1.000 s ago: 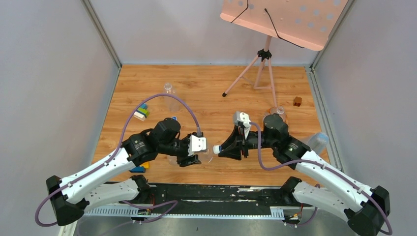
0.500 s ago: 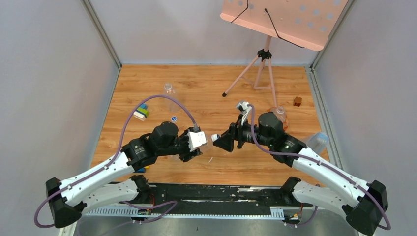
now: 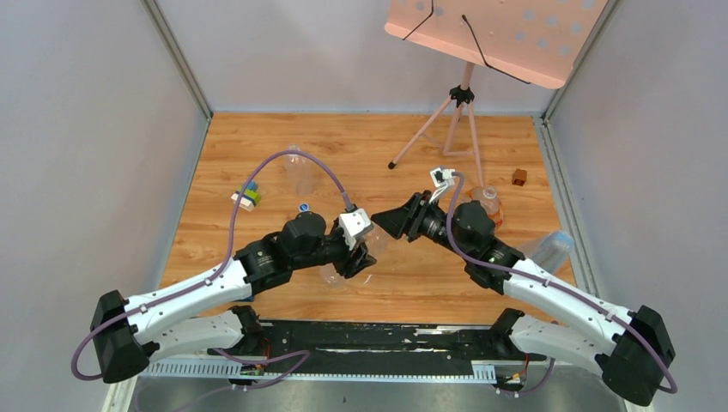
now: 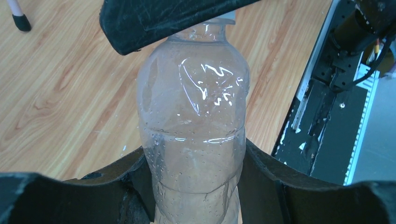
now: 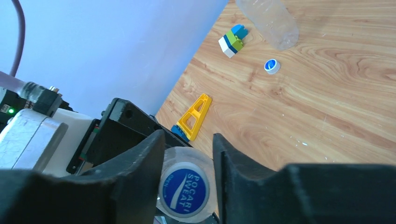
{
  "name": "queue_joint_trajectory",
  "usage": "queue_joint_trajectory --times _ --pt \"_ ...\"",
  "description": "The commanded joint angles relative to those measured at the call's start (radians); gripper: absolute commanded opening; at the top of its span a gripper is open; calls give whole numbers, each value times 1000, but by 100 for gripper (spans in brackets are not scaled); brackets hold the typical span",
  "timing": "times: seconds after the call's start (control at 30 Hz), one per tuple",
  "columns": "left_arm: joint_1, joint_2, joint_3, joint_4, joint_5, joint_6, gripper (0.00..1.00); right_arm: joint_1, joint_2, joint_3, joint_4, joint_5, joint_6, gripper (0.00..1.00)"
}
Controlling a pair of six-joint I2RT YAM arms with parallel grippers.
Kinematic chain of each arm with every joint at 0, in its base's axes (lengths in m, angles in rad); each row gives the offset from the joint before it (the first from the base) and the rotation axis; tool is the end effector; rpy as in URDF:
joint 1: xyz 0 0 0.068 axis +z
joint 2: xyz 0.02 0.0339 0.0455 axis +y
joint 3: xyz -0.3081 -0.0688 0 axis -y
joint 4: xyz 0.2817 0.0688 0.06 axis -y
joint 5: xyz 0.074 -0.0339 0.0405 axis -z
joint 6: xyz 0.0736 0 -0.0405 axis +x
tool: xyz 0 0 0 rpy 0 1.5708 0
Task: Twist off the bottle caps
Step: Unscrew the bottle cap from the plastic bottle.
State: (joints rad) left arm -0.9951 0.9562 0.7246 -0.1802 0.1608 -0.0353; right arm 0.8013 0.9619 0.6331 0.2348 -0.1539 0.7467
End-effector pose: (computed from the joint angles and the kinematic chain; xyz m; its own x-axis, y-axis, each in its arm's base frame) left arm 0.1342 -0.2284 0.3003 -0.2498 0.3209 -0.9136 0.8996 0.4259 -0.0964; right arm 0.1838 0.2060 0.3183 -0.6021 0.3431 -0.7209 -0.5545 0.4700 0.6868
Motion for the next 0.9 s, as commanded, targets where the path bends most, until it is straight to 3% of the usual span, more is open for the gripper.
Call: queue_joint_trajectory --times 0.0,0.07,0.17,0.3,0.47,0.57,0.73,0.83,0.87 --pt "-12 8 41 102 -41 -101 0 16 -2 21 103 67 32 39" --pt "-12 7 42 94 -72 -115 0 18 -11 6 127 65 35 29" --pt "-12 4 37 105 -102 -161 0 34 -21 -31 184 86 44 0" --pt "-13 7 8 220 -57 -272 0 85 -13 -116 371 145 22 0" --pt "-11 18 -59 520 92 -446 0 96 31 -164 650 12 5 0" --pt "30 23 -129 795 197 -550 0 84 38 -164 750 -145 30 0" --pt "131 155 -210 1328 404 -885 0 35 36 -206 968 -371 130 0" --pt "141 261 -199 1687 454 -1029 0 -84 96 -208 1247 -635 373 0" --pt "141 294 -166 1707 511 -1068 0 -114 123 -199 1352 -702 467 0"
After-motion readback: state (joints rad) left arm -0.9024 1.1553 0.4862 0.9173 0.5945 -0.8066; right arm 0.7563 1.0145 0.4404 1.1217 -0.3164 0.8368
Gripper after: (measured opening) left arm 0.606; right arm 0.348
